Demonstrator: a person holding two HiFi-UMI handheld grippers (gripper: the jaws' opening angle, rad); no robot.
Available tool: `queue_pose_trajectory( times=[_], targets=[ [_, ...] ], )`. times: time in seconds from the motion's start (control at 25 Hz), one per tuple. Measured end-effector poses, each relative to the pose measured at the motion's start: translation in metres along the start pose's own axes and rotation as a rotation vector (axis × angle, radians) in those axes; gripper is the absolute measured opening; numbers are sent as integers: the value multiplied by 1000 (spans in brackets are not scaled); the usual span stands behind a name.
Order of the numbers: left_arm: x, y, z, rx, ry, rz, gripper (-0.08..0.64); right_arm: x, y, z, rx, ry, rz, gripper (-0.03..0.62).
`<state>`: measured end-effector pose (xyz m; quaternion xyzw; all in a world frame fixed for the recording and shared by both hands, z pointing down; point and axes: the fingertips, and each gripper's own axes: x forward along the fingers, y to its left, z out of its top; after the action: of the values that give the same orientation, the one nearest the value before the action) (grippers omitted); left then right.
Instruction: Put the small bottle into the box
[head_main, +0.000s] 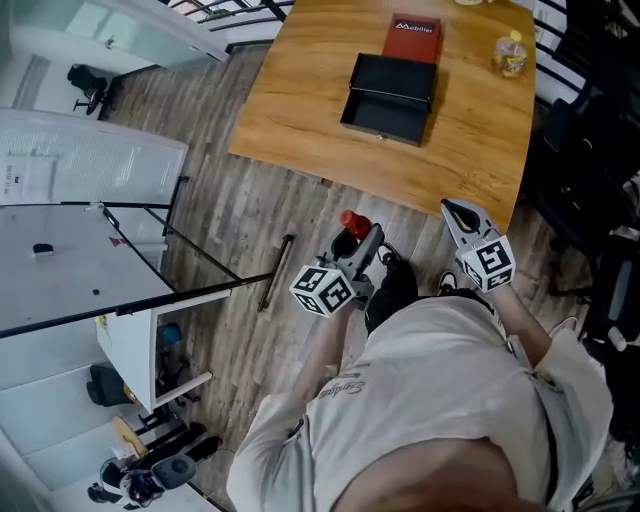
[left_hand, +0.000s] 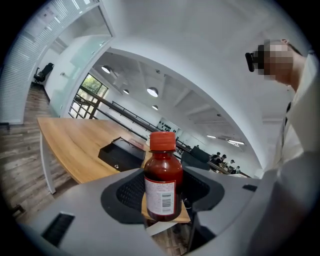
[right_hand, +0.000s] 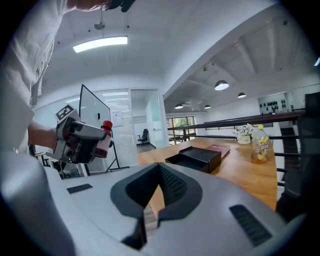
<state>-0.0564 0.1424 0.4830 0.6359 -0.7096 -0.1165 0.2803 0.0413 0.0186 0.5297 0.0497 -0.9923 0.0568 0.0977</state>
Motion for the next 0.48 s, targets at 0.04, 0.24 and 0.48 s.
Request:
queue_pose_trajectory(
  times=[0.04, 0.24, 0.48],
  targets=[
    [3, 9, 7, -7, -2, -6, 226, 9, -1, 5, -2, -1, -3, -6],
    [7, 51, 42, -22, 7, -32, 227, 59, 2, 34, -28, -2, -12, -6],
    [5, 101, 92, -3, 7, -74, 226, 119, 9, 64, -51, -7, -63, -6]
  ],
)
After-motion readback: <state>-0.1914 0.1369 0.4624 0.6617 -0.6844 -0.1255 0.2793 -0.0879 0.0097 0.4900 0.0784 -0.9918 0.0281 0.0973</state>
